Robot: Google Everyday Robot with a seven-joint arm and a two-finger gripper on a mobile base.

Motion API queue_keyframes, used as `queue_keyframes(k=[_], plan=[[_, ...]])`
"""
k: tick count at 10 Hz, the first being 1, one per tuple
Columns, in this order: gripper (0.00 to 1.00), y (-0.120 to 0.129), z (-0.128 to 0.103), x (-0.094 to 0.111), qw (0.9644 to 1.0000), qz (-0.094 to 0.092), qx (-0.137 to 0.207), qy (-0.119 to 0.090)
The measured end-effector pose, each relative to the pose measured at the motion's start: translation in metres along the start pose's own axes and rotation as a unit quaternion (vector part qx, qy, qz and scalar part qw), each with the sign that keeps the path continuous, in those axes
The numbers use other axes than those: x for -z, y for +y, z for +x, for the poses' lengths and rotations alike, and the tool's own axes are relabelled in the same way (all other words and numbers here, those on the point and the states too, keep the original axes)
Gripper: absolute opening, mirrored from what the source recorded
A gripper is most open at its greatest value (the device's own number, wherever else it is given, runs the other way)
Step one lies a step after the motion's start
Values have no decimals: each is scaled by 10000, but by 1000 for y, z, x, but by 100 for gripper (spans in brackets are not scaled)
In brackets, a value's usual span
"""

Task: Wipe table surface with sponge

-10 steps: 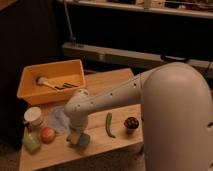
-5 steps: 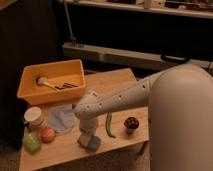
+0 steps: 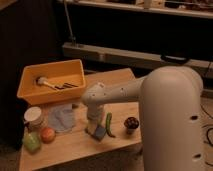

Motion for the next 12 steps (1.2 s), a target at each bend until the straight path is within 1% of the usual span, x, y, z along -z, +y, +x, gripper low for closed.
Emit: queue_keyframes(k=[2,4,5,6,7,8,10,12], plan=[[30,-6,-31,11,9999,85,10,-124],[30,-2,-61,22,9995,104,79,-299],[30,5,-71,26,9991,76,137,-386],[30,19,-80,26,9985,21,225,-495],[30,38,-80,24,9979,-37,289,-586],[30,51,-79,24,9974,-76,321,-640],[30,97,-77,22,9956,-175,529,-758],[30,128,-65,26,9941,-188,742,-774]])
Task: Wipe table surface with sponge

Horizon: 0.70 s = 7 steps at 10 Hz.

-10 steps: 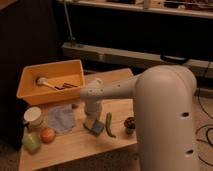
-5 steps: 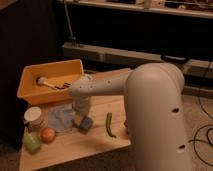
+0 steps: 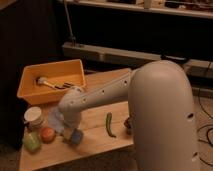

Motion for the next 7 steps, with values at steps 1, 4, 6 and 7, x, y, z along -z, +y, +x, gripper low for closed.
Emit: queue_keyframes(k=[1,4,6,7], plan=[[30,9,10,3,10000,3,62,36],[30,16,59,5,9996,-32,3,274],[30,11,89,-1,9990,-71,-175,412],[30,1,99,-6,9983,-72,-334,462]])
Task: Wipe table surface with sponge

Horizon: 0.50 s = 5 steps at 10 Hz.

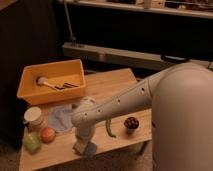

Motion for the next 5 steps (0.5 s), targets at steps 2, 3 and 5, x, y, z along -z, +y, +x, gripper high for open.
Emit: queue_keyframes(k=[2,3,5], plan=[[30,-29,2,-4,9997,28,-226,40],[30,-48,-1,-4,9995,53,-304,57],[30,-86,-10,2,9989,150,-427,83]])
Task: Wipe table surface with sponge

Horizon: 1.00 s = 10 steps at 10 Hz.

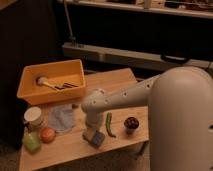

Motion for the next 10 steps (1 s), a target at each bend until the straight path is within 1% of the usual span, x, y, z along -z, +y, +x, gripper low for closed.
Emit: queue_keyframes(k=[2,3,5,7,10], plan=[[30,-26,-25,5,10000,75,-42,-5],[30,-32,-43,8,9999,90,-15,-43],[30,-27,-68,13,9998,79,90,-138],[30,-6,-83,15,9994,18,280,-217],[30,52,-98,16,9971,-110,627,-405]])
